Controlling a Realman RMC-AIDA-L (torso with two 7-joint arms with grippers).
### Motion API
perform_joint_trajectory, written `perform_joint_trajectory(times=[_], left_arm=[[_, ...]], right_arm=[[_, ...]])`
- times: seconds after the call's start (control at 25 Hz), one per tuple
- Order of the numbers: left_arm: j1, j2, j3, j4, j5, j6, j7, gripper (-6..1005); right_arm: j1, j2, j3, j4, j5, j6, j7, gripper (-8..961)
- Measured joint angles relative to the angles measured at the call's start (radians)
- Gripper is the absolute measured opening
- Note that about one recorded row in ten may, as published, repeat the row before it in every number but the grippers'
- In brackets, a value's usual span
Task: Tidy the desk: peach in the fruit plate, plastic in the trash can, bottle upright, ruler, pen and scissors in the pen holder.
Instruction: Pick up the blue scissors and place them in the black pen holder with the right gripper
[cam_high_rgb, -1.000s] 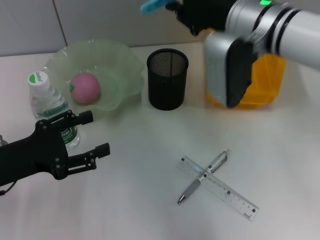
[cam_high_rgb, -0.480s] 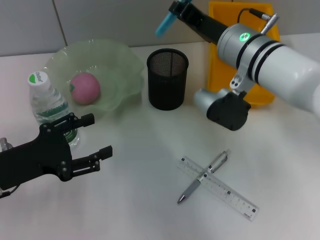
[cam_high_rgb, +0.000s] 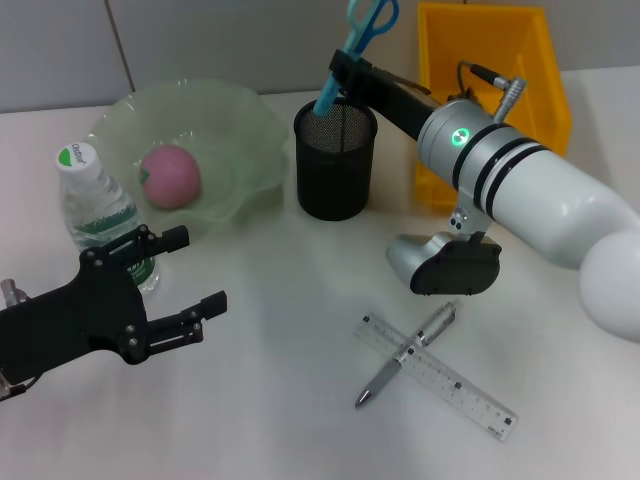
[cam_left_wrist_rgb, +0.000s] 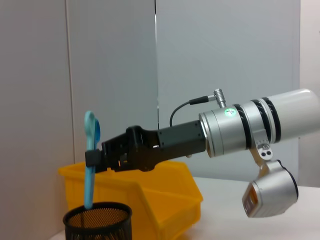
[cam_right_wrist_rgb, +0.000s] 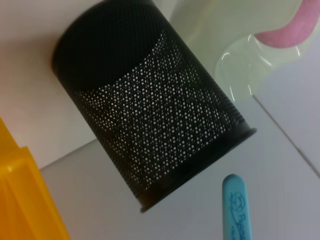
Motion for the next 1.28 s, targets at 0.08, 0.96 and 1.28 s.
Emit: perform_joint_trajectory(times=[0.08,0.96,1.28], left_arm=[[0.001,0.0,0.0,-0.009,-0.01,-0.001,0.018,846],[0.003,-0.001,0.0,-0.063,-0.03,-0.04,0.097,846],[0.006,-0.001,0.005,-0.066,-0.063,-0.048,0.103,846]], right_arm=[[-0.003,0.001,-0.007,0.0,-0.034,0.001,0.0,217],[0.008,-0.006,-0.028,0.09,-0.162,0.031,0.007,217],[0.015,-0.005,-0.037,0.082,-0.173,0.036,0.018,217]])
